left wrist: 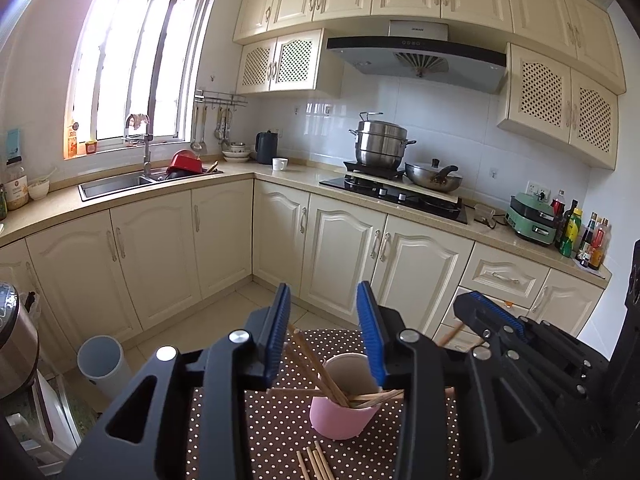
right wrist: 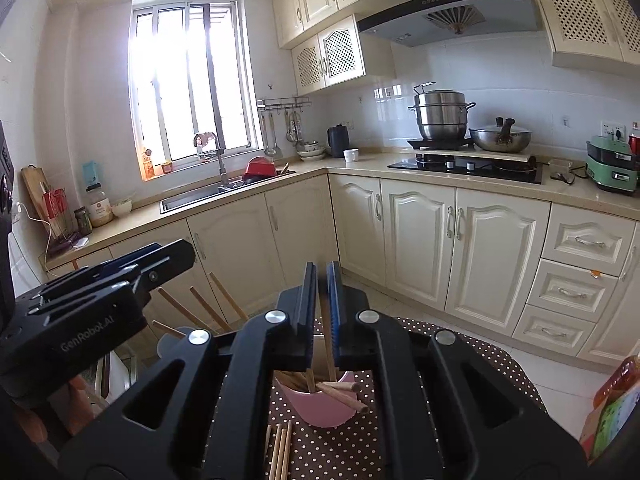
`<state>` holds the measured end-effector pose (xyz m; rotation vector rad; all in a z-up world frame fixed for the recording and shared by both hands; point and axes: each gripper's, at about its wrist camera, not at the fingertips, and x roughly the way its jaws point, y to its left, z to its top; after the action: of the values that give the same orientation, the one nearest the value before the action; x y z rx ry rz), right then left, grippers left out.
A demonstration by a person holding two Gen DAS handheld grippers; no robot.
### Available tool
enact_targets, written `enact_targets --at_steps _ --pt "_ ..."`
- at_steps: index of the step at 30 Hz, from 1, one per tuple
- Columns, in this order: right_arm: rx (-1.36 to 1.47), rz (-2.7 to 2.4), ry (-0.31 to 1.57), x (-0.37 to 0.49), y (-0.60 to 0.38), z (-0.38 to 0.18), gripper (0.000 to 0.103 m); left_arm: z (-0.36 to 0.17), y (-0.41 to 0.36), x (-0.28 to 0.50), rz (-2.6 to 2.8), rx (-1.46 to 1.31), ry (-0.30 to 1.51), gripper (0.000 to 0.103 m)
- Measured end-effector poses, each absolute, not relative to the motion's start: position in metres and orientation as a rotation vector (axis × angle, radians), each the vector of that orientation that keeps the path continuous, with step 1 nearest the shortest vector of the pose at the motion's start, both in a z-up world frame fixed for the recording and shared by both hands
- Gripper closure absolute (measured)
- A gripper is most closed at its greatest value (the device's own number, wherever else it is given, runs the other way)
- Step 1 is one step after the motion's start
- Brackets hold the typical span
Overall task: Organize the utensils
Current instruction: 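Lower the chopstick into the pink cup and open the left gripper while the right gripper releases its chopstick, then move both open grippers back down to the remaining chopsticks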
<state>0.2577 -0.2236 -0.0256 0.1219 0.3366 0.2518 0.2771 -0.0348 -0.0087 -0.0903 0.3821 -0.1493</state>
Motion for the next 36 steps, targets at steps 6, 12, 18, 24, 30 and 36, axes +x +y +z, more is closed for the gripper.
enact_targets --at_steps 6,12,18,24,30,36 --pt "0.106 0.252 0.334 0.246 -0.22 -0.02 0.094 -0.006 -0.03 0.266 -0.146 -0.09 0.381 0.068" --pt "0.11 0.254 0.321 0.228 -0.22 -0.015 0.094 -0.006 -0.026 0.252 -0.146 -0.091 0.385 0.068" --pt "0.104 0.258 0.309 0.205 -0.221 -0.012 0.094 -0.009 -0.024 0.23 -0.149 -0.077 0.393 0.067" --pt "0.069 0.265 0.32 0.179 -0.215 -0.022 0.094 -0.022 -0.024 0.207 -0.165 -0.058 0.427 0.064" --pt "0.035 0.277 0.367 0.162 -0.207 -0.048 0.094 -0.048 -0.026 0.19 -0.164 -0.027 0.483 0.058" --pt "0.019 0.291 0.435 0.157 -0.201 -0.079 0.094 -0.091 -0.026 0.193 -0.165 -0.017 0.599 0.057"
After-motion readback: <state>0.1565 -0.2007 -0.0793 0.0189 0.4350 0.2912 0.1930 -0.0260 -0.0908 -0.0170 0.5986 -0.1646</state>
